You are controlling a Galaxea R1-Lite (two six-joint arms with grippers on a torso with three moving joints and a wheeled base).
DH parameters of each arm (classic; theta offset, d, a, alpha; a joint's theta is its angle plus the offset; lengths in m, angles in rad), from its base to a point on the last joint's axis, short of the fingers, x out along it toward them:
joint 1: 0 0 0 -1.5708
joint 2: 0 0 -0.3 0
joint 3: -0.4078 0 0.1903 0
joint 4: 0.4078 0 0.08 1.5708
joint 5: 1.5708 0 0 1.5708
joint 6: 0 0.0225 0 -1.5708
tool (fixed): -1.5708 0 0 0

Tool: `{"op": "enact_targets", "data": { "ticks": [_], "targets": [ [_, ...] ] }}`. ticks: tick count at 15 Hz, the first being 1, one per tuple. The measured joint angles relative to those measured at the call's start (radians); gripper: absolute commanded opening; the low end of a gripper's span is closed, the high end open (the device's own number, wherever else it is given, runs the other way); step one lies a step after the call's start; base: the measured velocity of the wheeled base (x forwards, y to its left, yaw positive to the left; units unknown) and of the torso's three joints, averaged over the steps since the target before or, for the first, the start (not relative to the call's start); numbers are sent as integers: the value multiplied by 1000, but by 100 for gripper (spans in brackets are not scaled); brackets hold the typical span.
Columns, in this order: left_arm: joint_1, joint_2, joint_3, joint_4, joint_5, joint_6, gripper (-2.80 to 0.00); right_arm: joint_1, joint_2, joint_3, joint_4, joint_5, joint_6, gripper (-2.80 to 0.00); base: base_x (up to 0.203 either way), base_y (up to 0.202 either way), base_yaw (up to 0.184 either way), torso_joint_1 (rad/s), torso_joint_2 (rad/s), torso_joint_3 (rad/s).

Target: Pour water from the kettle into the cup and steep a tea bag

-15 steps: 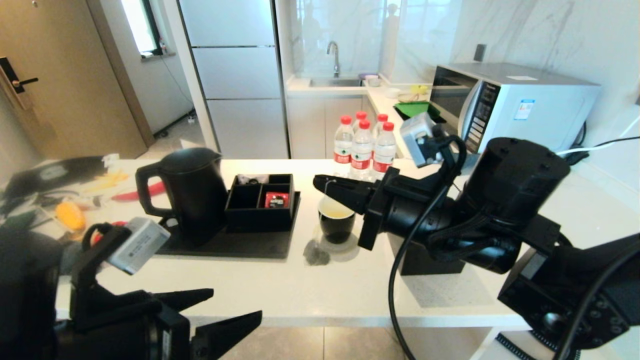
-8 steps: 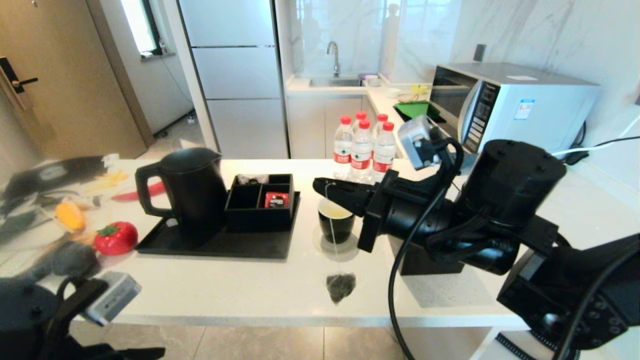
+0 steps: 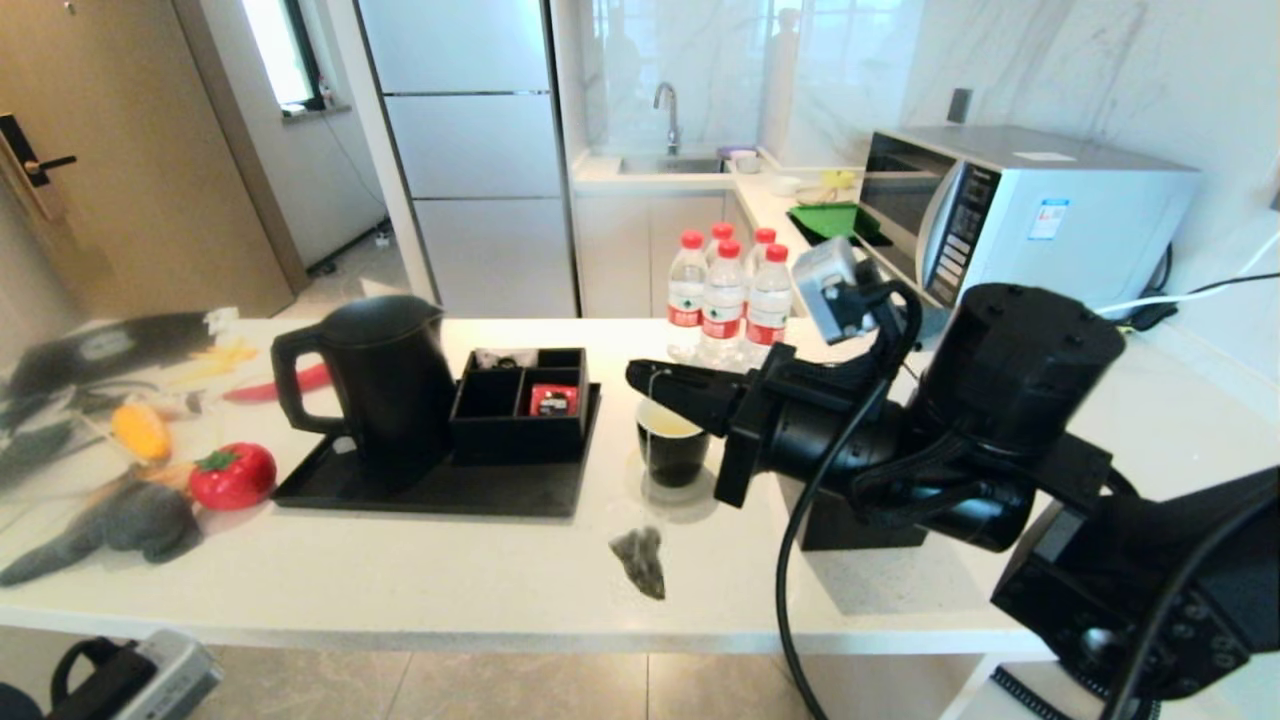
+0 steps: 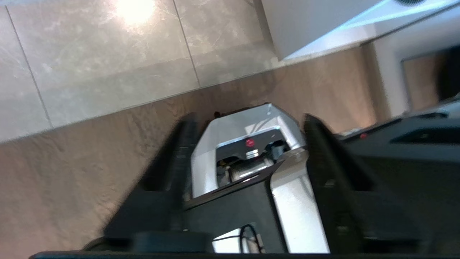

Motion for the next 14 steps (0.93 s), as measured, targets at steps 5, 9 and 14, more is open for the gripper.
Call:
{"op": "enact_targets", "data": {
  "ticks": [5,9,14],
  "targets": [
    [1,50,3,1,49,20,-280,-13,5,9,-1,0,0,-280,0,0,0,0,0,0],
    [56,126,6,1,127,-1,-280,-27,7,15,2,0,0,-280,0,0,0,0,0,0],
    [321,193,8,-3,204,-42,-280,-34,22,4,1,0,-2,-280,0,0,0,0,0,0]
  ]
}}
